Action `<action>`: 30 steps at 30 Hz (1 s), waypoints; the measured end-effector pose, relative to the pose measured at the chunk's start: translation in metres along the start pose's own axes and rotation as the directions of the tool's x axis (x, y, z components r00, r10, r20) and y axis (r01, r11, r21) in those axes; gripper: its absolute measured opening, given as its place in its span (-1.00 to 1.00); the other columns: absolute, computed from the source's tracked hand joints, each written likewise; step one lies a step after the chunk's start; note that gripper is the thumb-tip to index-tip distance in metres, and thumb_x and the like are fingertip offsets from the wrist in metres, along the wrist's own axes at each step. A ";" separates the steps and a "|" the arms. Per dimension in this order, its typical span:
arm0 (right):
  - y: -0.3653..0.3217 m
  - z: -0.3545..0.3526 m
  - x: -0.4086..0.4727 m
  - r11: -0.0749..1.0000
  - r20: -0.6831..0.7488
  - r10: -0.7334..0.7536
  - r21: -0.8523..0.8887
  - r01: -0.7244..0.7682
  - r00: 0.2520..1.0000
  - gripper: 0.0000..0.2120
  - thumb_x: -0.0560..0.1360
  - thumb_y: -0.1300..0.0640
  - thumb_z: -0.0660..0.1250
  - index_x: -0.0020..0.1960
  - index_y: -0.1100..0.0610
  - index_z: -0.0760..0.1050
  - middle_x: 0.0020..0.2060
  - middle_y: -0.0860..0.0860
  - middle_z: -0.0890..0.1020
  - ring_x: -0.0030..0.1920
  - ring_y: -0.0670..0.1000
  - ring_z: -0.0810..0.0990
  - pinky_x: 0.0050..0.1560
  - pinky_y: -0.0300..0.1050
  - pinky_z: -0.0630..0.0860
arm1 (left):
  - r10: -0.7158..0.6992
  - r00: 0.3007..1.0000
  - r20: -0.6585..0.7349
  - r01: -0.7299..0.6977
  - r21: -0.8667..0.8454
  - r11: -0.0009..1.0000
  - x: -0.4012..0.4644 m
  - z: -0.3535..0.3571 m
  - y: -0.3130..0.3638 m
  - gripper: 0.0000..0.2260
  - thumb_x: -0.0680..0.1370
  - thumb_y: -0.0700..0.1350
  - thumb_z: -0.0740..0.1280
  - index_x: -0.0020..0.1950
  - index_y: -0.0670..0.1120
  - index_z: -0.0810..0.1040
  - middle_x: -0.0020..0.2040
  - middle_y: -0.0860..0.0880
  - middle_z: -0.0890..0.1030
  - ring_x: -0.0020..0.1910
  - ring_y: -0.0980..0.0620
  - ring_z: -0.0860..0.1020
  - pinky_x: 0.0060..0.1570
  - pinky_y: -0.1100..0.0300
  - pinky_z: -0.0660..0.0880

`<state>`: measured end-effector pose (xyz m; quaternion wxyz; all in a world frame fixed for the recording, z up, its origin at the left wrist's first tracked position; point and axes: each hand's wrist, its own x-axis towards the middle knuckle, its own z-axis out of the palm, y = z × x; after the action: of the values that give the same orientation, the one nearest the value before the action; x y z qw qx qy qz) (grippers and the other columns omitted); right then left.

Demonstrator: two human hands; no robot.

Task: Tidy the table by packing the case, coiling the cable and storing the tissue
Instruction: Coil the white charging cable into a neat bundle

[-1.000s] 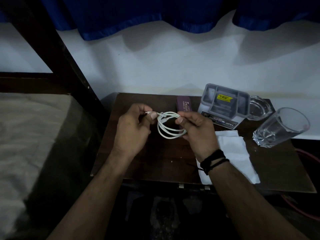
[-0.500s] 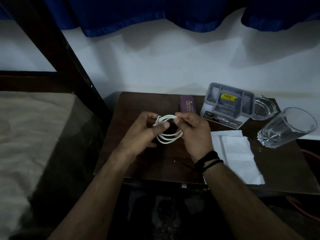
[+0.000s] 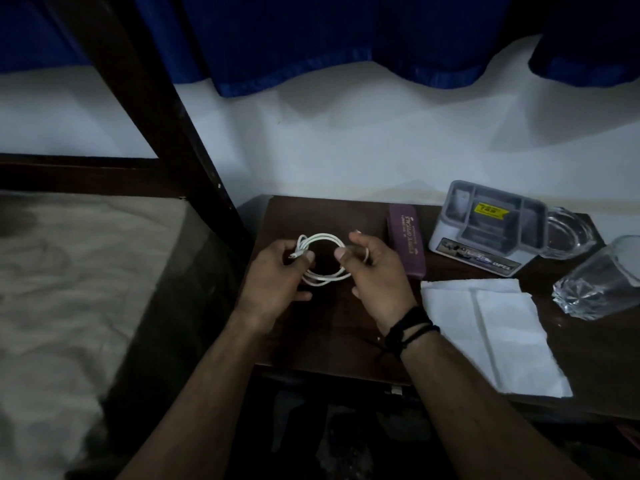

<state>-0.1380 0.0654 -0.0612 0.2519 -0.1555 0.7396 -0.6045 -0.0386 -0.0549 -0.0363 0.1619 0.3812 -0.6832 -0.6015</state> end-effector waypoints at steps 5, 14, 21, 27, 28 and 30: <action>-0.008 0.016 0.008 0.986 0.004 0.106 0.130 -0.105 0.994 -0.57 0.63 0.01 0.27 0.47 -0.14 0.28 0.18 -0.11 0.63 0.12 -0.01 0.65 -0.16 -0.03 0.59 | 0.040 0.999 -0.013 -0.040 0.019 0.999 0.014 -0.007 0.000 -0.89 0.61 -0.16 0.38 0.11 0.01 0.57 0.08 -0.08 0.65 -0.02 -0.03 0.68 -0.33 0.15 0.63; -0.023 0.020 0.009 0.964 0.017 0.167 0.206 -0.167 0.986 -0.86 0.66 0.02 0.25 0.05 -0.10 0.59 -0.08 -0.07 0.72 -0.30 -0.20 0.68 -0.26 -0.18 0.43 | 0.045 0.996 0.075 -0.046 0.009 0.999 0.016 -0.019 -0.011 -0.84 0.61 -0.17 0.38 0.18 -0.05 0.61 0.04 -0.09 0.67 -0.02 -0.04 0.69 -0.29 0.15 0.63; -0.032 -0.001 0.008 0.913 0.061 0.232 0.330 -0.238 0.971 -0.88 0.64 0.12 0.32 0.02 -0.06 0.60 -0.26 -0.01 0.69 -0.39 -0.15 0.62 -0.25 -0.20 0.38 | 0.093 0.974 0.207 -0.069 -0.122 0.990 0.010 -0.025 0.001 -0.85 0.62 -0.21 0.36 0.16 -0.06 0.63 -0.17 -0.03 0.66 -0.21 0.11 0.65 -0.29 0.19 0.64; -0.035 -0.023 0.008 0.885 0.298 0.357 0.195 -0.422 0.885 -0.86 0.61 0.22 0.33 0.08 0.06 0.63 -0.25 0.02 0.71 -0.43 -0.11 0.51 -0.21 -0.17 0.41 | 0.116 0.969 0.219 -0.091 -0.120 0.989 0.009 -0.024 0.007 -0.83 0.62 -0.23 0.34 0.17 -0.08 0.64 -0.17 -0.10 0.63 -0.29 0.08 0.62 -0.34 0.20 0.63; -0.036 -0.026 0.007 0.894 0.343 0.349 0.156 -0.420 0.872 -0.83 0.60 0.23 0.32 0.11 0.07 0.64 -0.23 0.02 0.69 -0.42 -0.11 0.48 -0.20 -0.16 0.42 | 0.120 0.969 0.214 -0.101 -0.102 0.990 0.008 -0.022 0.008 -0.84 0.62 -0.23 0.34 0.15 -0.05 0.65 -0.18 -0.09 0.63 -0.31 0.08 0.62 -0.35 0.19 0.62; -0.038 -0.029 0.004 0.914 0.427 0.326 0.084 -0.397 0.843 -0.78 0.58 0.26 0.31 0.15 0.10 0.65 -0.20 -0.01 0.67 -0.39 -0.12 0.46 -0.17 -0.14 0.45 | 0.136 0.972 0.194 -0.129 -0.045 0.991 0.009 -0.018 0.008 -0.83 0.62 -0.23 0.35 0.13 -0.01 0.66 -0.20 -0.07 0.64 -0.33 0.07 0.61 -0.37 0.18 0.61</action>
<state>-0.1603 0.0791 -0.0212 0.5212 -0.1125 0.6333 -0.5609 -0.0348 -0.0742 -0.0265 0.1395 0.2708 -0.7099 -0.6350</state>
